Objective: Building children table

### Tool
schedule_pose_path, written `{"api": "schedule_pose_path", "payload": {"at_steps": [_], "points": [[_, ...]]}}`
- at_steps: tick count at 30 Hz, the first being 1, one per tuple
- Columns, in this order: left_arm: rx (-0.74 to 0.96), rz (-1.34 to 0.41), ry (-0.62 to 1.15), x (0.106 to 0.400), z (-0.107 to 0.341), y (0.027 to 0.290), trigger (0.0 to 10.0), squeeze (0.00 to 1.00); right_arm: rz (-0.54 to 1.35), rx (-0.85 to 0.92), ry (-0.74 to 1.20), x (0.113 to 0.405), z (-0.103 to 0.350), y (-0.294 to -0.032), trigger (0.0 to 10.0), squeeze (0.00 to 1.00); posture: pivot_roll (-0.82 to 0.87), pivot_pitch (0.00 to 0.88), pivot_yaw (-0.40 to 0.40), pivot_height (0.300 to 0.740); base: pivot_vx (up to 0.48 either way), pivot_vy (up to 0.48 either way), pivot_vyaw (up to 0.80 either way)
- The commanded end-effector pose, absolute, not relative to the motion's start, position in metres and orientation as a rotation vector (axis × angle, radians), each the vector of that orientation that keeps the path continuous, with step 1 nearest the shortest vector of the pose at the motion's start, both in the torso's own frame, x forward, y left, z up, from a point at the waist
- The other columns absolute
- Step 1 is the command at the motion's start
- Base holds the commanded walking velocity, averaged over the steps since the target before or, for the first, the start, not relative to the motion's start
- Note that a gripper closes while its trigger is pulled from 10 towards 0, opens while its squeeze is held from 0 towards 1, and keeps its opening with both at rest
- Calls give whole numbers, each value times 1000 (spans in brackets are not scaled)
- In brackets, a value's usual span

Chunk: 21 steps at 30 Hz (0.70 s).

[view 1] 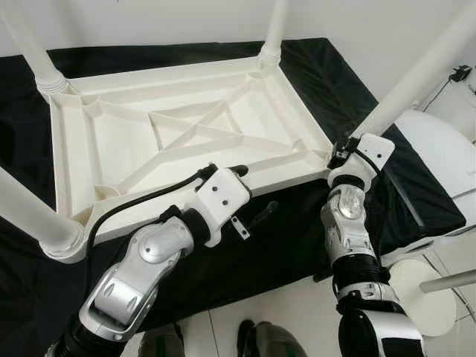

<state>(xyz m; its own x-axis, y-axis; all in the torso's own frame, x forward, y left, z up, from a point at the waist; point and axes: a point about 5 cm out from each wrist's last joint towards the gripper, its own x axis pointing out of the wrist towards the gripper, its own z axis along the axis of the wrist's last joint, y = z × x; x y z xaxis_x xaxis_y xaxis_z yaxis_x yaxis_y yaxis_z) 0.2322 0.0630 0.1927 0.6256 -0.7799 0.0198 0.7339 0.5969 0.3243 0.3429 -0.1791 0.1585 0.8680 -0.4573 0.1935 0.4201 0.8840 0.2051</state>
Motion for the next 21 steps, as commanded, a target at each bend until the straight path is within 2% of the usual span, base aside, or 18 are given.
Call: {"api": "schedule_pose_path", "payload": {"at_steps": [1,12,21], "points": [[292,-928,-159,227,192,59,10000,0,-565,155,-111,334,131,-196,10000,0,22,153,-56,740,0,0,0],[291,-930,-161,227,191,59,10000,0,-436,220,-246,339,165,-181,10000,0,24,141,-59,740,0,0,0],[297,-934,-160,227,190,57,10000,0,-322,166,-412,336,203,-175,10000,0,18,130,-59,740,0,0,0]]}}
